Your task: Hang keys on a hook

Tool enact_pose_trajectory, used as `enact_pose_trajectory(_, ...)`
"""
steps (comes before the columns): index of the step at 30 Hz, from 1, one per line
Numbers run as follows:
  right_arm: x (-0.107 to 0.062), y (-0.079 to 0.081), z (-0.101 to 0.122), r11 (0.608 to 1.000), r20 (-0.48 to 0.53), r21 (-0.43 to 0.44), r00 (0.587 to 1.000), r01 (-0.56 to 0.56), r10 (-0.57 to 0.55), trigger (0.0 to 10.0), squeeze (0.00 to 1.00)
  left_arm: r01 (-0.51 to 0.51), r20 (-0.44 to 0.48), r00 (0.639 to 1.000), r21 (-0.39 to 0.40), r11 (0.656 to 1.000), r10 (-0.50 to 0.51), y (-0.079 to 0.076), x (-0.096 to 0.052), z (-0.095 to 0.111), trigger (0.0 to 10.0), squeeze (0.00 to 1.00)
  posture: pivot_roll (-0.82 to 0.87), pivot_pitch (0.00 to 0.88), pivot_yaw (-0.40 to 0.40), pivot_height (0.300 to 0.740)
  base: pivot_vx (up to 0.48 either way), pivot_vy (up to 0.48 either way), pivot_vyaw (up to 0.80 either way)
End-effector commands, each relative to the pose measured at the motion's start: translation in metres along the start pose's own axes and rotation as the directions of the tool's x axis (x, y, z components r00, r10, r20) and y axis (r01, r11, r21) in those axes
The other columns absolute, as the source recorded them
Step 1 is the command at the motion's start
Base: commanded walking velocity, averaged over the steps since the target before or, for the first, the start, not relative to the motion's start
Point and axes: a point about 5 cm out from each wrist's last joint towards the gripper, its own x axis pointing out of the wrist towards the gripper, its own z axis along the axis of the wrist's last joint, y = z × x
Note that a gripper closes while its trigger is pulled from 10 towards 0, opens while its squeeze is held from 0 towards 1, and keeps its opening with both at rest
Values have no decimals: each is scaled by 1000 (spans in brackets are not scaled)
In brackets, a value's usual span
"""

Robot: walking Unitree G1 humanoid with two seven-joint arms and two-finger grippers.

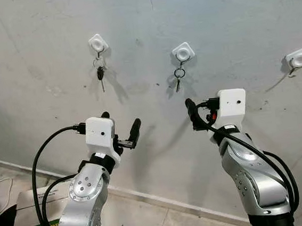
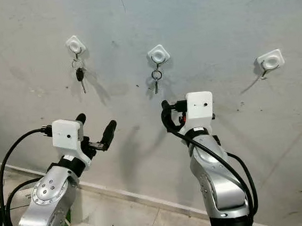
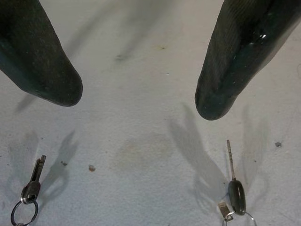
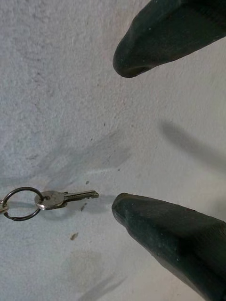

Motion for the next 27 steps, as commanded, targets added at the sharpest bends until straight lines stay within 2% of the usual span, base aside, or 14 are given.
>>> enact_pose_trajectory(1, 1, -1, 3, 1000, 6, -2, 1000, 0, 0, 10000, 0, 12, 3, 1000, 4, 1000, -12, -1, 1, 3, 10000, 0, 37, 0, -6, 740, 0, 0, 0)
enact_pose_trajectory(9, 1, 1, 4, 1000, 7, -8, 1000, -3, 3, 10000, 0, 13, 4, 1000, 5, 1000, -13, -1, 1, 3, 10000, 0, 0, 0, 0, 740, 0, 0, 0)
enact_pose_trajectory(12, -2, 3, -2, 998, -17, 58, 1000, -7, 8, 10000, 0, 27, 6, 1000, 23, 999, -28, -4, -1, 4, 10000, 0, 41, 0, -4, 740, 0, 0, 0)
enact_pose_trajectory(18, 0, 4, -2, 996, -24, 91, 1000, -7, 9, 10000, 0, 33, 4, 999, 3, 999, -33, -5, 0, 4, 10000, 0, 41, 0, -1, 740, 0, 0, 0)
enact_pose_trajectory(23, 0, 2, -2, 997, -21, 76, 1000, 9, -7, 10000, 0, 21, 8, 1000, 1, 1000, -21, -4, 0, 5, 10000, 0, 41, 0, -1, 740, 0, 0, 0)
enact_pose_trajectory(26, 0, 2, -1, 999, 5, 34, 1000, 0, 0, 10000, 0, 8, 11, 1000, 4, 1000, -8, -2, 0, 5, 10000, 0, 41, 0, 0, 740, 0, 0, 0)
enact_pose_trajectory(27, 0, 2, 0, 1000, 17, -4, 1000, -4, 5, 10000, 0, 4, 13, 1000, 5, 1000, -4, -2, 0, 5, 10000, 0, 41, 0, 0, 740, 0, 0, 0)
